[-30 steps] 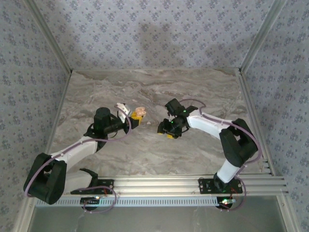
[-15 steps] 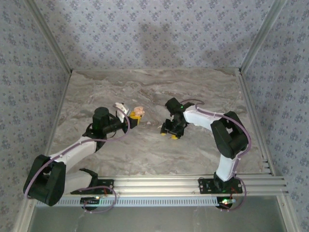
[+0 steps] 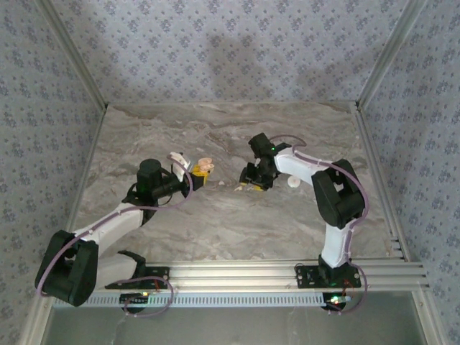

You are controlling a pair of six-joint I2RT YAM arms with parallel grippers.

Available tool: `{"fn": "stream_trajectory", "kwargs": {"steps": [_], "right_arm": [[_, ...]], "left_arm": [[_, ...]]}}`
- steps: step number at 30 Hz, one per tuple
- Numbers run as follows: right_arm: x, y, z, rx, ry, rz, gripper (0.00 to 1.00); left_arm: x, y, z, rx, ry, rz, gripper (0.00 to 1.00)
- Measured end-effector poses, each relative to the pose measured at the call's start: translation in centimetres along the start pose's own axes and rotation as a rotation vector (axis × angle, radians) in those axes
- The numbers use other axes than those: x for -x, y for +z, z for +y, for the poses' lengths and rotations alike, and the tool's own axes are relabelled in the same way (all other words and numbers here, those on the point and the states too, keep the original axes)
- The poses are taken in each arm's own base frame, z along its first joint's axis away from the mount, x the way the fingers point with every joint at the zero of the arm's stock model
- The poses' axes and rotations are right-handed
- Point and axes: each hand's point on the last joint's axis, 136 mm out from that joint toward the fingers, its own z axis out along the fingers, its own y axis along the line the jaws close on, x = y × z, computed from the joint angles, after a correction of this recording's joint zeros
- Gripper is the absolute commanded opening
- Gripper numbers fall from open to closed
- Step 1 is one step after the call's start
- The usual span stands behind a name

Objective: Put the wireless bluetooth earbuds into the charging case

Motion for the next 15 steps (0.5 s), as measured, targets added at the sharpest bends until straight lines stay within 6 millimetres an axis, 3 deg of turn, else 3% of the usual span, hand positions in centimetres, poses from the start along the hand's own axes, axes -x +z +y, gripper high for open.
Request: {"fn": "stream_trajectory", "kwargs": {"steps": [6,15], "right_arm": [[1.2,-0.7,0.3,-0.014,-0.015,-0.044,0.51],[-1.1,-0.9,-0.9,-0.084,-0.011,0.007,0.44]], "left_arm": [[0.0,0.0,0.0,0.000,-0.003,0.000,0.21],[0.0,0.0,0.0,0.000,-0.005,0.000,0.21]]}}
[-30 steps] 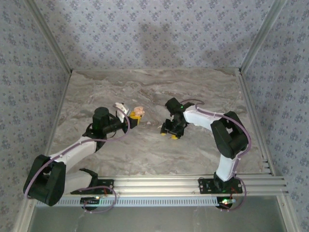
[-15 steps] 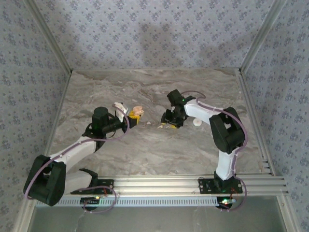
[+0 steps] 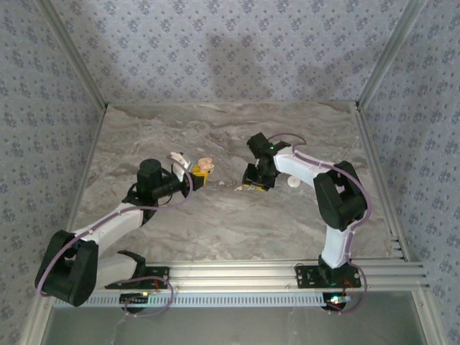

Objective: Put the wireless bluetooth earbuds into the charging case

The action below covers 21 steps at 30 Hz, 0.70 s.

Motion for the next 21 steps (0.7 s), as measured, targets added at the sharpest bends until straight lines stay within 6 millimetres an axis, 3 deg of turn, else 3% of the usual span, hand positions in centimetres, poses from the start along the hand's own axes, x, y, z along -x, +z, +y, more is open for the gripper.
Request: {"fn": "stream_trajectory", "kwargs": {"steps": [21], "right_arm": [[0.8,2.2,-0.8,-0.015,0.027,0.017,0.30]], "left_arm": [[-0.2,0.0,0.0,0.000,-0.010,0.007,0.21]]}}
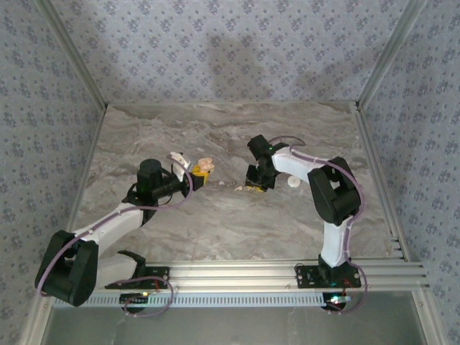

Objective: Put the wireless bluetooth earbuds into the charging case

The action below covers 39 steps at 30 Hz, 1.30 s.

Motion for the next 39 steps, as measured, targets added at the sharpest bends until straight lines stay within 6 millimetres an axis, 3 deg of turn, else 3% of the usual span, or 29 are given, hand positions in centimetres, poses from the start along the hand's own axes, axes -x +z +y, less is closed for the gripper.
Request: {"fn": "stream_trajectory", "kwargs": {"steps": [11,24,30,39], "right_arm": [[0.7,0.3,0.2,0.002,-0.014,-0.008,0.20],[1.3,-0.3,0.1,0.020,-0.064,-0.070,0.19],[0.7,-2.7,-0.5,0.063,-0.126,-0.172,0.19],[0.5,-8.8,0.3,0.165,-0.272,-0.394,0.19]], "left_arm": [[-0.5,0.0,0.0,0.000,-0.012,0.017,0.21],[-1.4,0.3,0.1,-0.007,-0.027,0.046,0.21],[-2.9,1.6,-0.8,-0.052,-0.023,0.081,0.21],[-4.5,4.0,-2.0,-0.118,-0.009,0.094,0.20]]}}
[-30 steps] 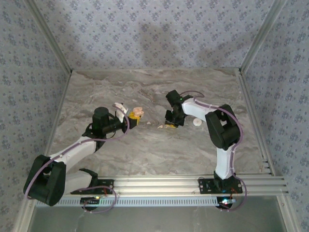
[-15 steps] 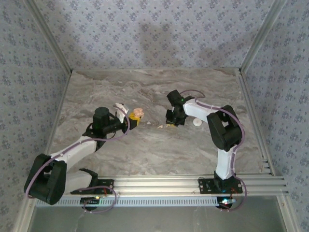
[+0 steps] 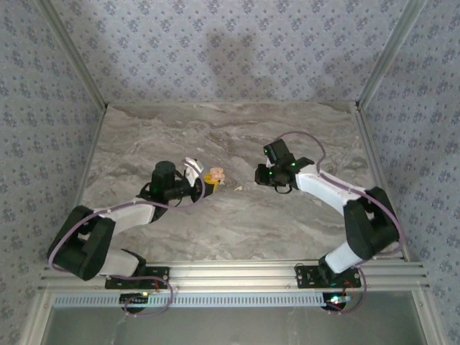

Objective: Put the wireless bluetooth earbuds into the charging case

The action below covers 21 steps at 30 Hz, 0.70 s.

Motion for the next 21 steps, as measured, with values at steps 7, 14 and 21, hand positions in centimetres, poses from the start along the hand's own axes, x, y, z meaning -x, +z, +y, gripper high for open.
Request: {"fn": "stream_trajectory", "kwargs": {"steps": [7,14,21], "right_arm": [[1.9,-4.5,2.1,0.071,-0.123,-0.185,0.20],[3.2,-7.9,4.5,0.133,-0.225,-0.328,0.21],[3.0,-8.7,6.9,0.179,-0.334,-0.370,0.20]], "left_arm": [[1.8,2.6,-0.4,-0.049,0.023,-0.054,0.20],[4.2,3.7,-1.4,-0.103,0.056,-0.131,0.20],[5.4,3.8,-2.7,-0.168,0.098,-0.192,0.20]]}}
